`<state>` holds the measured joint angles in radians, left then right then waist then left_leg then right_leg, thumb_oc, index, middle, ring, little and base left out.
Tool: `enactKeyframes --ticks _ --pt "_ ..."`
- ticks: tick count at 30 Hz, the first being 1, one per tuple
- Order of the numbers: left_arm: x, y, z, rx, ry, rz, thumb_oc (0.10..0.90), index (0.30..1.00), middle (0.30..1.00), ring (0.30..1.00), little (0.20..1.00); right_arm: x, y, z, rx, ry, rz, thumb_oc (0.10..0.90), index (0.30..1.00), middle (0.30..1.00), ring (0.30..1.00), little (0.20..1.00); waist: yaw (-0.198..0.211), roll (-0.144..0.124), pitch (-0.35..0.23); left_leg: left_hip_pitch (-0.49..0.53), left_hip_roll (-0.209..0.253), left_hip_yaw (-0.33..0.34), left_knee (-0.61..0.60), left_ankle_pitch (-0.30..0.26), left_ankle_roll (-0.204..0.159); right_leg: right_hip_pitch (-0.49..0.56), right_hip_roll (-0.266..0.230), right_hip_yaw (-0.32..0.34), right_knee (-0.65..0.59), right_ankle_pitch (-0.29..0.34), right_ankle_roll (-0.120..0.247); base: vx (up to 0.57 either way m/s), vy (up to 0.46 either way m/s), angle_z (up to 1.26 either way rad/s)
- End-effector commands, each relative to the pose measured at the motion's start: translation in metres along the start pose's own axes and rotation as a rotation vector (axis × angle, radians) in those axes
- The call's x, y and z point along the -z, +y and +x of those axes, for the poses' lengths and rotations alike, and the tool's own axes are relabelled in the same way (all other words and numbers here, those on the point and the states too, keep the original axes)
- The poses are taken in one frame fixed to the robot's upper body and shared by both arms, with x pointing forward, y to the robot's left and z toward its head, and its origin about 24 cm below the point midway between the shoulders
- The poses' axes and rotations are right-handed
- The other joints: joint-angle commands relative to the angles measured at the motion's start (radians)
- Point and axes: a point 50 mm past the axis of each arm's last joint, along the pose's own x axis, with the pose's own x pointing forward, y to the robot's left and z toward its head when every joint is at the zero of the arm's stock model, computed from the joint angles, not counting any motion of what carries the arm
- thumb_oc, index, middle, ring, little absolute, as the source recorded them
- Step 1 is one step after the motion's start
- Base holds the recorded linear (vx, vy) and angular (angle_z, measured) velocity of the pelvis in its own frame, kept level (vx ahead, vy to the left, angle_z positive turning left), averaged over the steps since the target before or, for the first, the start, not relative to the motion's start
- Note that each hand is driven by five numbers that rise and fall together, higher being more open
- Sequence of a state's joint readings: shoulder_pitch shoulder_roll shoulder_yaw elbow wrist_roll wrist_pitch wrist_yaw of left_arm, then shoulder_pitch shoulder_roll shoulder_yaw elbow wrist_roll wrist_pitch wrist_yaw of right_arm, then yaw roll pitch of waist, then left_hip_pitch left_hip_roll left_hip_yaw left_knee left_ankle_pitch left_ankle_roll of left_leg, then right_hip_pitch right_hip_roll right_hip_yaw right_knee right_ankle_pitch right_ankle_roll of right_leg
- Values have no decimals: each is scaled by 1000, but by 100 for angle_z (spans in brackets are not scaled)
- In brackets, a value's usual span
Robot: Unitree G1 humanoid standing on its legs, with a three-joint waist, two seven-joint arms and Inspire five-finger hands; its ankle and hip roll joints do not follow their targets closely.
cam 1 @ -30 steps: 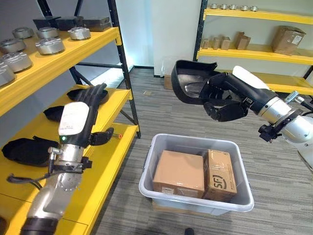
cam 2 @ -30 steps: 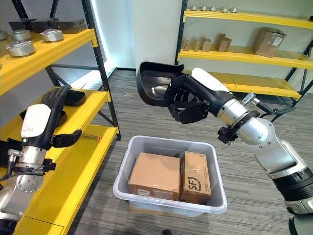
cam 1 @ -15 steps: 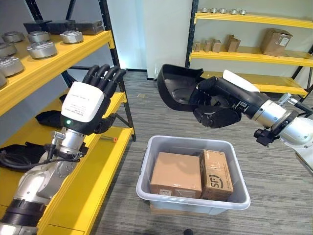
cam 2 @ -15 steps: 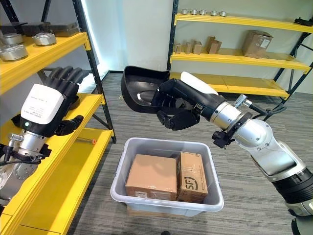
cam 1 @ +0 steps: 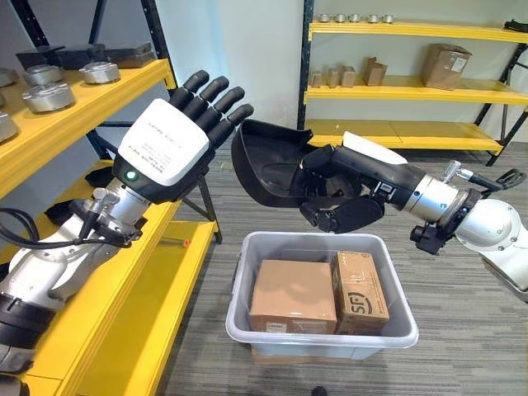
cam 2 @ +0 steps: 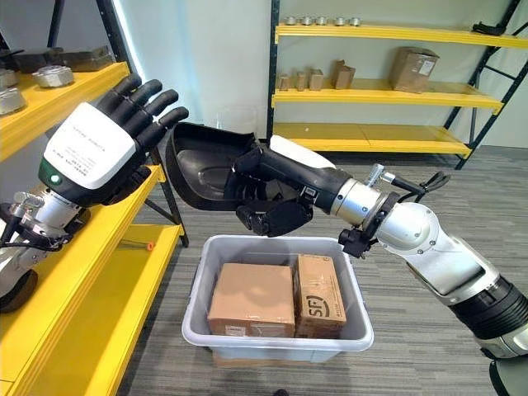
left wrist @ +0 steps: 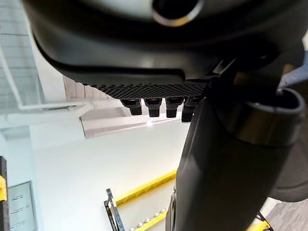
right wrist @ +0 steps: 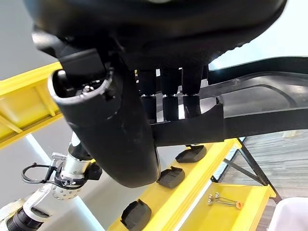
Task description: Move parts from the plastic box to the shelf.
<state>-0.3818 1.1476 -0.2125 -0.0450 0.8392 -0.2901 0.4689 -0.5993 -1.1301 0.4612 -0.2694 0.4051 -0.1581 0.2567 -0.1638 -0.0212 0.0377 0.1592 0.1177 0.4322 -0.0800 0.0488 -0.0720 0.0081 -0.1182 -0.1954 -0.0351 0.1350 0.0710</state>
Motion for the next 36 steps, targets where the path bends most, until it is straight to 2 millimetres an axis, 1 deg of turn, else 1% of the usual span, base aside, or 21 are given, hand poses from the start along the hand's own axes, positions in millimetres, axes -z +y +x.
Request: enactKeyframes --ticks 1,6,11,20,25,29,35,36 --pt "-1 31 20 -164 -80 74 900 1000 1000 1000 1000 -54 -30 12 98 -294 -55 400 300 300 300 300 17 -12 -116 27 48 -13 -7 -29 -46 -33 -102 35 27 18 147 0 0 0" --pt "-3 38 27 -170 -143 114 900 1000 1000 1000 1000 -57 -28 14 78 -313 -49 400 300 300 300 300 14 -7 -115 29 47 -11 -7 -29 -46 -32 -103 39 25 19 149 0 0 0" --pt "-7 40 30 -160 -187 121 900 1000 1000 1000 1000 -59 -28 15 77 -322 -50 400 300 300 300 300 14 -8 -114 30 47 -12 -7 -30 -47 -30 -103 40 24 20 149 0 0 0" --pt "-15 37 31 -149 -231 101 900 1000 1000 1000 1000 -61 -27 15 73 -339 -39 400 300 300 300 300 10 -7 -109 31 45 -11 -7 -31 -46 -28 -102 42 23 18 149 1 1 0" --pt "-19 36 28 -143 -238 78 900 1000 1000 1000 1000 -60 -28 12 87 -334 -39 400 300 300 300 300 10 -6 -107 33 45 -9 -7 -32 -46 -29 -102 45 22 18 149 0 0 0" --pt "-24 31 27 -122 -248 45 900 1000 1000 1000 1000 -60 -29 11 100 -337 -39 400 300 300 300 300 5 -3 -105 33 46 -11 -7 -33 -46 -28 -102 46 24 15 149 0 0 0" --pt "-25 28 26 -108 -247 29 900 1000 1000 1000 1000 -60 -28 9 102 -340 -38 400 300 300 300 300 4 -4 -104 35 45 -9 -7 -34 -46 -27 -102 47 23 14 149 0 0 0" --pt "-25 25 26 -95 -238 12 900 1000 1000 1000 1000 -60 -28 9 106 -340 -35 400 300 300 300 300 1 -3 -103 37 45 -9 -7 -34 -45 -27 -101 48 24 13 149 0 0 0"
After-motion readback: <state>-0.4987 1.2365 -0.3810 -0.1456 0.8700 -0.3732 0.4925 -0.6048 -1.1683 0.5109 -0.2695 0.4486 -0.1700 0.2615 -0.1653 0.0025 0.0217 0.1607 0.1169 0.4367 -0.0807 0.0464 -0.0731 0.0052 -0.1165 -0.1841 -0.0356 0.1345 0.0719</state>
